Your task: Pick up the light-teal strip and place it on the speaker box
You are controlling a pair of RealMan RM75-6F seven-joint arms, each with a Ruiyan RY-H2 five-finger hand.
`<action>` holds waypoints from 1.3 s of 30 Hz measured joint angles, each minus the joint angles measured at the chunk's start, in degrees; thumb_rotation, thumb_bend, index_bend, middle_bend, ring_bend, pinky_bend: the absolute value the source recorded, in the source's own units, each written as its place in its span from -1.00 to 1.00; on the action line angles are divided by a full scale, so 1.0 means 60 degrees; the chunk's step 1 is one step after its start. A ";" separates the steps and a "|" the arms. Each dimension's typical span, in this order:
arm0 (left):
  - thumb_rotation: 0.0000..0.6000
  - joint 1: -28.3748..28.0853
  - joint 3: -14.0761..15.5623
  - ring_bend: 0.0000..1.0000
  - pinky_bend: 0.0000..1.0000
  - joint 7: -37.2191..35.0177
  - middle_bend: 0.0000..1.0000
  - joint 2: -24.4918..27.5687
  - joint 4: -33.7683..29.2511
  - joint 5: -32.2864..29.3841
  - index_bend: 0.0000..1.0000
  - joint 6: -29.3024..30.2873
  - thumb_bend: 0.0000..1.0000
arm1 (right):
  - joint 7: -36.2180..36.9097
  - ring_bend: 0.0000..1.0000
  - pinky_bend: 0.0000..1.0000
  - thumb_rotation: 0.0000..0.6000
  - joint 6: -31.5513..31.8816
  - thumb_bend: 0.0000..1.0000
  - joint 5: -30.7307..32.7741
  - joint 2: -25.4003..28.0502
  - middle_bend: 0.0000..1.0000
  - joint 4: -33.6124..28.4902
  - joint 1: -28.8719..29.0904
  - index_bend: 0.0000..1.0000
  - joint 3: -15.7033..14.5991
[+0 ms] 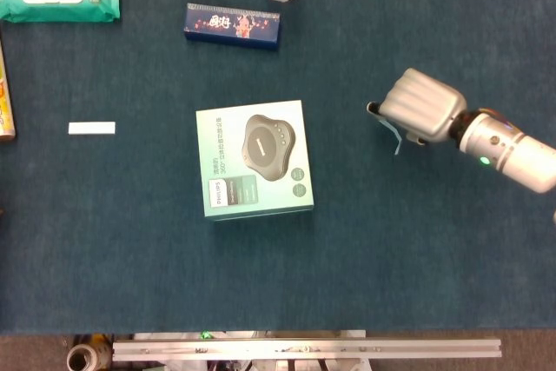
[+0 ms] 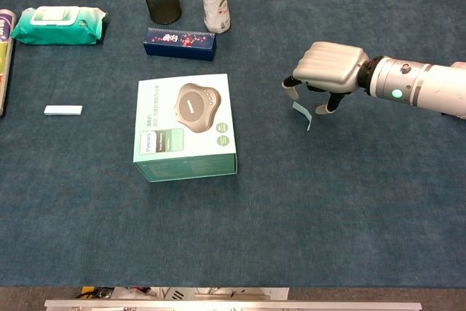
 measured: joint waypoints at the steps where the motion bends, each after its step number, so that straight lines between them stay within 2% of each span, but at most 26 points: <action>1: 1.00 0.0002 0.0004 -0.58 -0.68 -0.0002 -0.50 -0.0010 0.0014 -0.0004 -0.58 -0.0013 -0.46 | 0.0061 1.00 1.00 1.00 0.0005 -0.68 -0.0007 -0.0082 1.00 0.0099 0.0045 -0.08 -0.0045; 13: 1.00 0.0042 0.0009 -0.58 -0.68 -0.0079 -0.51 -0.0047 0.0122 -0.0060 -0.58 -0.0068 -0.46 | 0.0455 1.00 1.00 1.00 0.0058 -0.68 -0.0137 -0.0562 1.00 0.0813 0.0434 -0.07 -0.0488; 22: 1.00 0.0083 -0.0024 -0.58 -0.68 -0.0145 -0.51 -0.0027 0.0168 -0.0127 -0.58 -0.0071 -0.46 | 0.0960 1.00 1.00 1.00 0.0628 -0.67 -0.0062 -0.0374 1.00 0.0888 0.0466 -0.06 -0.0537; 34: 1.00 0.0100 0.0007 -0.58 -0.68 -0.0149 -0.51 -0.0073 0.0186 -0.0139 -0.59 -0.0145 -0.46 | 0.1068 1.00 1.00 1.00 0.0629 -0.67 -0.0194 -0.0290 1.00 0.0933 0.0540 -0.05 -0.1002; 39: 1.00 0.0095 0.0015 -0.58 -0.68 -0.0153 -0.51 -0.0089 0.0201 -0.0160 -0.58 -0.0204 -0.46 | 0.1039 1.00 1.00 1.00 0.0586 -0.67 -0.0100 -0.0447 1.00 0.1107 0.0530 -0.05 -0.1011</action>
